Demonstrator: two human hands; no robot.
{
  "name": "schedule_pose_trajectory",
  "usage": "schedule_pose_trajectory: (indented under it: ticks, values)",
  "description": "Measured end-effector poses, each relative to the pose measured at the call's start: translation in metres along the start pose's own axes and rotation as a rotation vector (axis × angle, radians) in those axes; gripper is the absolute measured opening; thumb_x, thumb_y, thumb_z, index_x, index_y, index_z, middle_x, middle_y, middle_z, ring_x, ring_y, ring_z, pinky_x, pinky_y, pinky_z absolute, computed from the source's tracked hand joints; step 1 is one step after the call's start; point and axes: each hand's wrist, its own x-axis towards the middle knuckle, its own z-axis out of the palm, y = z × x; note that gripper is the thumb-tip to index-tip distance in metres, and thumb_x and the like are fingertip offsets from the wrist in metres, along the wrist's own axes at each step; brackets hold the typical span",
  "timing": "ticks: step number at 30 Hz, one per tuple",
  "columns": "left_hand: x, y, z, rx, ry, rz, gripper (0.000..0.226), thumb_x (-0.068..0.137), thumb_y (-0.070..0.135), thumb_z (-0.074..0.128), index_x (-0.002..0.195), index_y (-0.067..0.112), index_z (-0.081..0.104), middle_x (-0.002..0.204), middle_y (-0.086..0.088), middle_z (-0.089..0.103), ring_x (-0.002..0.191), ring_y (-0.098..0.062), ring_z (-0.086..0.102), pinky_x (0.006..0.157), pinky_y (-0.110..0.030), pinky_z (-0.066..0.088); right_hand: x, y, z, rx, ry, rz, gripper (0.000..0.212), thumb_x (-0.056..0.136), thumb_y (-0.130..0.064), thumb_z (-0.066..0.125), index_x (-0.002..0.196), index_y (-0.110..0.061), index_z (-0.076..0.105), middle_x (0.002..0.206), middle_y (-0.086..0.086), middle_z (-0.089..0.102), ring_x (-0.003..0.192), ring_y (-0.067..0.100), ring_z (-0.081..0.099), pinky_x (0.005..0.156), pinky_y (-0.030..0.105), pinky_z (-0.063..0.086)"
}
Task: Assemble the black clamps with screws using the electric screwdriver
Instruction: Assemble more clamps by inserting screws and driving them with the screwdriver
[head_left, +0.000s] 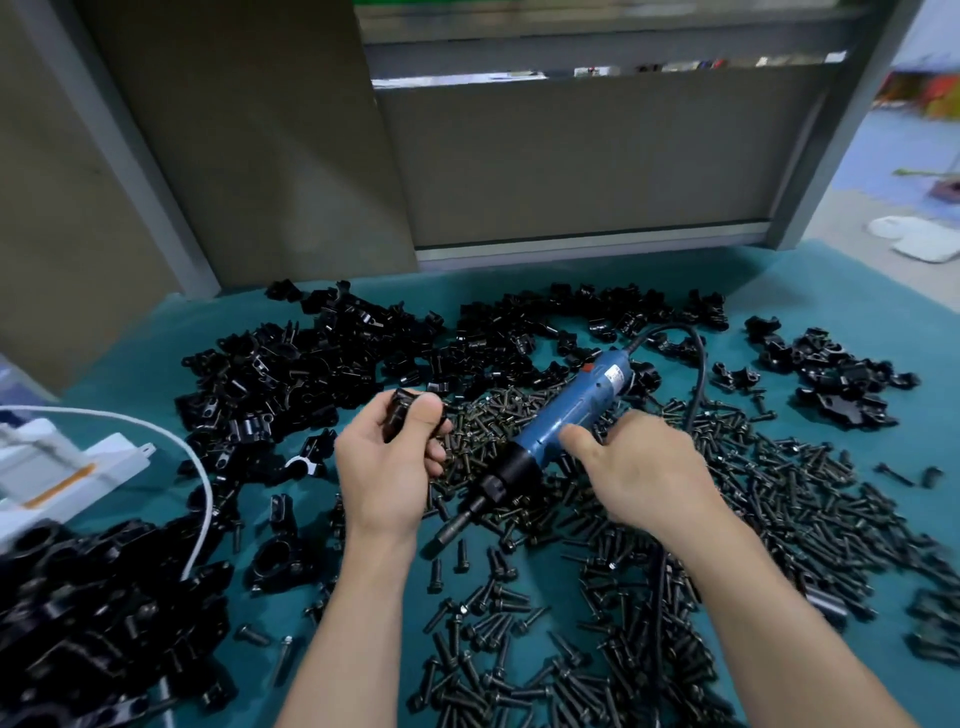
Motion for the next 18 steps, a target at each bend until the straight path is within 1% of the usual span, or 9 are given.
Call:
schedule_pose_trajectory:
  ticks: [4,5,7,9,11,13,15,17,18]
  values:
    - [0.001,0.001,0.0,0.106,0.012,0.017,0.013,0.097,0.026,0.073,0.085,0.028,0.075,0.077,-0.006,0.074,0.059,-0.012,0.06,0.053,-0.028,0.052,0.001,-0.012,0.009,0.049,0.031,0.202,0.069,0.088,-0.078,0.055,0.082,-0.01,0.061,0.073,0.005,0.065,0.063,0.024,0.06,0.056,0.031,0.041]
    - [0.0,0.002,0.001,0.138,0.008,0.023,0.011,0.096,0.028,0.074,0.085,0.027,0.075,0.077,-0.007,0.073,0.059,-0.012,0.06,0.054,-0.032,0.053,0.001,-0.019,0.01,0.047,0.033,0.231,0.071,0.087,-0.081,0.053,0.086,-0.011,0.063,0.076,0.005,0.067,0.066,0.025,0.062,0.058,0.031,0.043]
    - [-0.003,0.003,0.004,0.193,-0.004,0.01,0.011,0.095,0.03,0.075,0.084,0.027,0.074,0.075,-0.007,0.072,0.058,-0.014,0.06,0.059,-0.041,0.053,0.004,-0.031,0.01,0.049,0.007,0.277,0.08,0.081,-0.09,0.047,0.095,-0.013,0.066,0.085,0.005,0.072,0.076,0.027,0.068,0.07,0.034,0.051]
    - [-0.009,0.004,0.012,0.166,0.014,-0.066,0.016,0.095,0.03,0.074,0.081,0.024,0.073,0.073,-0.007,0.073,0.057,-0.013,0.06,0.06,-0.04,0.053,0.007,-0.041,0.012,0.046,-0.025,0.314,0.09,0.077,-0.094,0.044,0.109,-0.013,0.066,0.095,0.005,0.073,0.084,0.028,0.071,0.082,0.038,0.057]
    - [-0.015,0.006,0.02,0.117,0.029,-0.156,0.021,0.096,0.03,0.074,0.077,0.021,0.072,0.071,-0.004,0.074,0.055,-0.012,0.061,0.057,-0.034,0.053,0.008,-0.053,0.016,0.054,-0.052,0.358,0.094,0.076,-0.09,0.052,0.125,-0.01,0.055,0.104,0.008,0.071,0.09,0.031,0.071,0.088,0.042,0.058]
    - [-0.02,0.006,0.024,0.1,-0.016,-0.209,0.022,0.097,0.03,0.073,0.079,0.017,0.071,0.069,-0.001,0.073,0.055,-0.011,0.06,0.055,-0.03,0.052,0.011,-0.066,0.019,0.143,-0.058,0.411,0.093,0.076,-0.076,0.069,0.133,-0.007,0.047,0.108,0.01,0.068,0.092,0.032,0.071,0.088,0.044,0.059]
    - [-0.022,0.008,0.027,0.033,-0.058,-0.274,0.022,0.098,0.03,0.072,0.082,0.015,0.07,0.069,0.001,0.071,0.055,-0.011,0.058,0.053,-0.028,0.048,0.017,-0.075,0.02,0.319,-0.046,0.469,0.079,0.079,-0.046,0.081,0.135,-0.002,0.046,0.106,0.013,0.065,0.09,0.03,0.069,0.087,0.042,0.061]
    - [-0.021,0.012,0.027,-0.034,-0.09,-0.368,0.02,0.099,0.03,0.071,0.088,0.013,0.071,0.073,-0.002,0.072,0.056,-0.011,0.059,0.051,-0.026,0.048,0.023,-0.077,0.019,0.452,-0.049,0.498,0.063,0.082,-0.024,0.08,0.131,0.001,0.048,0.095,0.013,0.062,0.081,0.025,0.065,0.08,0.036,0.061]
    - [-0.022,0.013,0.027,-0.086,-0.107,-0.417,0.021,0.1,0.029,0.069,0.091,0.011,0.072,0.075,-0.005,0.073,0.055,-0.011,0.06,0.05,-0.024,0.049,0.025,-0.075,0.018,0.531,-0.056,0.506,0.058,0.083,-0.018,0.078,0.13,0.001,0.048,0.095,0.013,0.062,0.081,0.024,0.065,0.078,0.035,0.06]
